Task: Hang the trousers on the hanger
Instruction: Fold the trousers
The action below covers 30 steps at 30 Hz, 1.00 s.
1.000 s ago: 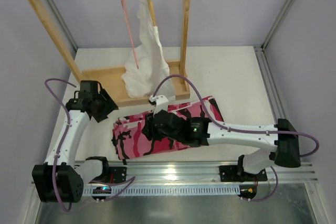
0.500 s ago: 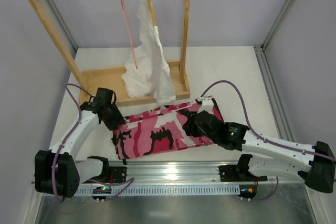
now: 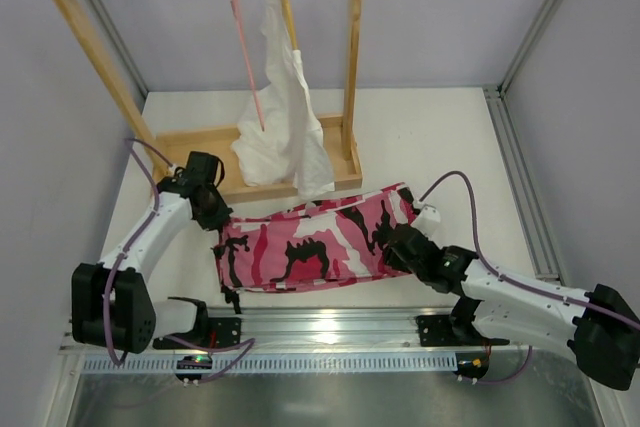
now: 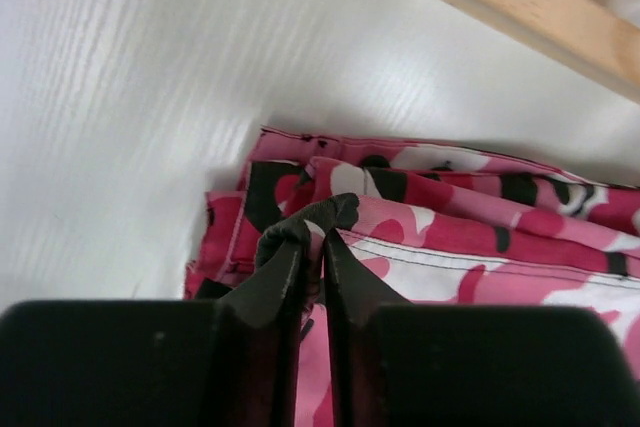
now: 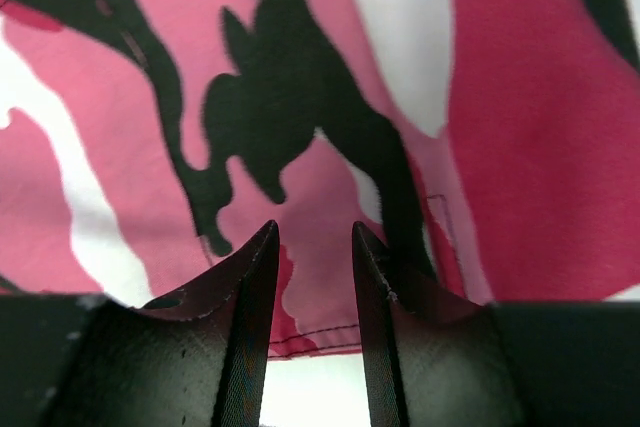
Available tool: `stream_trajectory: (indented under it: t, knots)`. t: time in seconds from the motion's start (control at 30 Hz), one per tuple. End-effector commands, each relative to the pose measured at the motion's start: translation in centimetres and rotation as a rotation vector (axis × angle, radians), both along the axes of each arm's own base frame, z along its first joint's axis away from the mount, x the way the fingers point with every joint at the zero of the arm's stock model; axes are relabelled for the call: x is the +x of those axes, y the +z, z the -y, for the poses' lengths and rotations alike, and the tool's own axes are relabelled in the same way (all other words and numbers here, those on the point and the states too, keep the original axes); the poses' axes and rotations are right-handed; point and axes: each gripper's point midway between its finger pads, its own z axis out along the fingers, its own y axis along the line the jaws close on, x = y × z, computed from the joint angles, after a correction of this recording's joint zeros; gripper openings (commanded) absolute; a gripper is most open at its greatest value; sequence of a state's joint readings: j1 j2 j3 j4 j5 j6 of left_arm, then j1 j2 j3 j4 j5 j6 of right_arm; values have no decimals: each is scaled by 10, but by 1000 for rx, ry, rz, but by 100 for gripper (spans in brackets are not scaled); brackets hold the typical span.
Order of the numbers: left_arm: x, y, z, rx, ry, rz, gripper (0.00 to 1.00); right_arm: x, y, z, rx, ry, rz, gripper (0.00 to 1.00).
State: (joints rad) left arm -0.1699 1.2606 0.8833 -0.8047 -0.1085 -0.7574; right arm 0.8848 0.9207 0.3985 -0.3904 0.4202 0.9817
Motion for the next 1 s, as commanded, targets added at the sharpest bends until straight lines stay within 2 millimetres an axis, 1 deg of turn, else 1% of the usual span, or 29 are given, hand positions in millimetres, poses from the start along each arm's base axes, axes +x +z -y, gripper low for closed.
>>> stream_trajectory:
  t: [0.0, 0.03, 0.07, 0.1, 0.13, 0.17, 0.2, 0.23, 0.27, 0.3, 0.33, 0.37, 0.4, 0.43, 0.47, 0.5, 0.53, 0.57, 0.6, 0.63, 0.67, 0.7, 0.73, 0.77, 0.83, 0.87, 0.9, 0.93, 0.97]
  knots:
    - [9, -1, -19, 104, 42, 0, 16, 9, -1, 16, 54, -162, 41, 38]
    - [5, -5, -22, 123, 51, -27, 23, 9, -1, 17, 66, -171, 42, 38]
    - [6, -6, -25, 137, 59, -29, 25, 9, -1, 17, 68, -165, 45, 38]
    - [6, -6, -25, 139, 61, -33, 27, 10, 4, 16, 76, -159, 56, 38]
    - [6, -5, -25, 141, 61, -36, 33, 11, 7, 15, 72, -145, 64, 38]
    - [5, -2, -24, 131, 60, -39, 37, 15, 18, 10, 83, -128, 83, 39]
    - [9, 7, -22, 122, 60, -19, 41, 16, 24, 6, 66, -77, 96, 38]
    - [11, 15, -21, 113, 64, -1, 48, 18, 31, 1, 67, -48, 106, 39]
    - [9, 27, -20, 104, 61, 30, 49, 22, 46, -9, 86, -15, 123, 39]
    - [13, 41, -17, 100, 50, 71, 50, 21, 51, -17, 74, 49, 117, 39]
    - [13, 49, -15, 100, 41, 94, 51, 21, 50, -21, 60, 74, 97, 39]
    - [9, 61, -12, 83, 48, 132, 51, 23, 57, -30, 73, 106, 102, 39]
    - [7, 65, 1, 39, 18, 144, 51, 20, 57, -39, 97, 146, 91, 39]
    - [1, 64, 5, 21, 6, 145, 50, 23, 59, -47, 123, 159, 102, 38]
    - [-3, 62, 12, -9, 15, 143, 49, 24, 59, -51, 136, 171, 105, 39]
    - [-5, 66, 23, -44, -12, 180, 49, 25, 61, -55, 147, 182, 109, 38]
    - [-11, 60, 37, -116, -41, 161, 47, 27, 64, -61, 173, 194, 121, 38]
    - [-22, 40, 43, -155, -37, 114, 45, 26, 58, -63, 179, 200, 109, 38]
    - [-26, 31, 49, -189, -38, 108, 43, 26, 53, -64, 192, 198, 100, 38]
    - [-28, 27, 64, -272, -61, 107, 34, 29, 53, -68, 250, 204, 93, 38]
    - [-42, 2, 63, -275, -44, 52, 30, 25, 33, -62, 251, 185, 48, 38]
    - [-47, -7, 68, -302, -18, 31, 28, 24, 26, -59, 259, 178, 36, 38]
    - [-47, -15, 69, -311, 3, 27, 23, 28, 22, -56, 268, 165, 46, 38]
    - [-61, -35, 65, -303, 36, -20, 21, 25, 10, -48, 235, 167, 30, 38]
    - [-64, -47, 64, -311, 78, -33, 19, 29, 5, -35, 196, 140, 20, 38]
    - [-63, -51, 59, -283, 94, -28, 18, 35, 9, -29, 182, 122, 35, 38]
    - [-61, -50, 57, -271, 97, -26, 18, 38, 20, -26, 188, 106, 62, 38]
    - [-58, -49, 54, -249, 92, -19, 17, 35, 19, -17, 160, 84, 41, 38]
    - [-59, -49, 51, -223, 92, -34, 17, 39, 32, -15, 158, 61, 66, 38]
